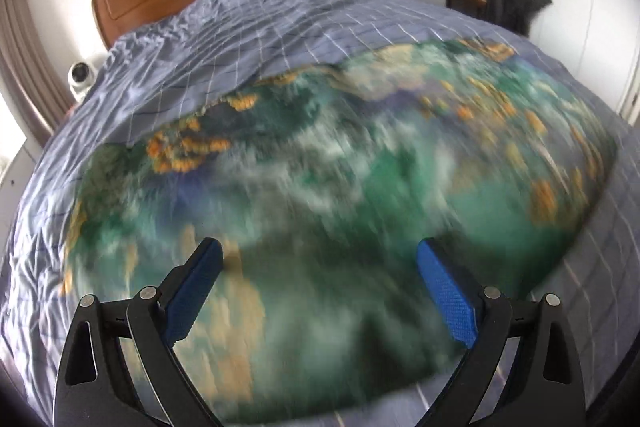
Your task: Fold large clothes
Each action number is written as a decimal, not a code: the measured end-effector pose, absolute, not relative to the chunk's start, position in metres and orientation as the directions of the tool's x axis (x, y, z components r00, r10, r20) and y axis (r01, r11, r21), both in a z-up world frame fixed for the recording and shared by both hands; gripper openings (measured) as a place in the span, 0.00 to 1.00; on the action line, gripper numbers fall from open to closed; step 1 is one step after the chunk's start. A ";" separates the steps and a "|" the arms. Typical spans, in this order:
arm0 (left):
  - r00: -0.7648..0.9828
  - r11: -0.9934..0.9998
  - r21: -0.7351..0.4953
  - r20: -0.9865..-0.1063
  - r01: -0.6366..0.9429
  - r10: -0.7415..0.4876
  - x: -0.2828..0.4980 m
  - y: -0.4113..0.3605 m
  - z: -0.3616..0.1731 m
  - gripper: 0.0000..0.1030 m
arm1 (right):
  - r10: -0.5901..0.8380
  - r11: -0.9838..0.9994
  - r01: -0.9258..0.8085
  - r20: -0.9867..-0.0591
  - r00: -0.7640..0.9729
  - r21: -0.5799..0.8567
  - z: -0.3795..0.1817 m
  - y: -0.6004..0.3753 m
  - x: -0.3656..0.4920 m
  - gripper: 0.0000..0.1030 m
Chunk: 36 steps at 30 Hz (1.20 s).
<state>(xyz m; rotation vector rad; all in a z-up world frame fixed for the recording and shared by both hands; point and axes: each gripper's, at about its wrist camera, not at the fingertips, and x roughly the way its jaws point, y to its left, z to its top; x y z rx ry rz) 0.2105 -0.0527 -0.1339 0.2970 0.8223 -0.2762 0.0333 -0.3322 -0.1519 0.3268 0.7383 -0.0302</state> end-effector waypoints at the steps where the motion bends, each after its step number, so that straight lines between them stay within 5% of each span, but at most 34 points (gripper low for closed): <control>1: 0.648 0.924 0.152 -0.752 0.352 -0.123 0.204 -0.052 -0.136 0.95 | 0.090 0.948 0.139 -0.661 0.745 0.286 -0.151 -0.330 0.033 0.50; 15: 0.578 0.932 0.034 -0.793 0.360 -0.194 0.121 -0.052 -0.153 0.95 | 0.076 0.961 0.127 -0.676 0.733 0.246 -0.149 -0.302 0.034 0.57; 26: 0.570 0.920 0.021 -0.790 0.391 -0.224 0.098 -0.057 -0.154 0.95 | 0.009 0.949 0.208 -0.681 0.733 0.237 -0.152 -0.309 0.031 0.69; 36: 0.606 0.920 0.044 -0.764 0.390 -0.221 0.098 -0.057 -0.144 0.95 | -0.020 0.916 0.282 -0.669 0.743 0.286 -0.156 -0.333 0.025 0.69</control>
